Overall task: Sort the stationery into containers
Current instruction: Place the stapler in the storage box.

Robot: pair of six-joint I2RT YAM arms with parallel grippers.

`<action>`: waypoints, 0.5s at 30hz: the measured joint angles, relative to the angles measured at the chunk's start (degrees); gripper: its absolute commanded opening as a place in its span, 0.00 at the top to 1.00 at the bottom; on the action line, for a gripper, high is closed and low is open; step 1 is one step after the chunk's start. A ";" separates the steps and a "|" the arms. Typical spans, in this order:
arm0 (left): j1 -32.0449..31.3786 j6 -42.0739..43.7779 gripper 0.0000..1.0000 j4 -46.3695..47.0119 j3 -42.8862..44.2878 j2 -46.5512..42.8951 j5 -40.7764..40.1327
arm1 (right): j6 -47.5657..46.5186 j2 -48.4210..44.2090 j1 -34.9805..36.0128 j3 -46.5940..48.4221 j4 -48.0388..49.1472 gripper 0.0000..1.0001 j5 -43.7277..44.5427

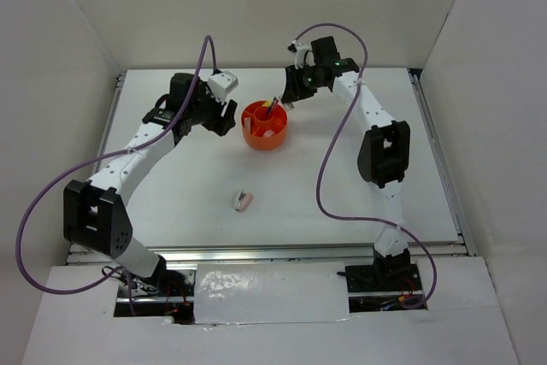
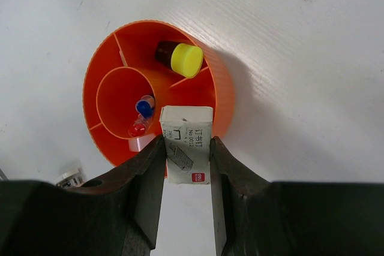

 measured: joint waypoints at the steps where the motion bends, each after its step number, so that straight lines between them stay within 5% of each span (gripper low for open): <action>1: 0.04 0.00 0.27 0.02 0.00 0.00 0.02 | 0.04 0.00 0.09 0.15 0.09 0.91 0.00; 15: 0.33 0.02 0.27 0.37 0.00 0.00 0.37 | 1.16 1.97 1.46 0.55 0.48 0.84 -1.09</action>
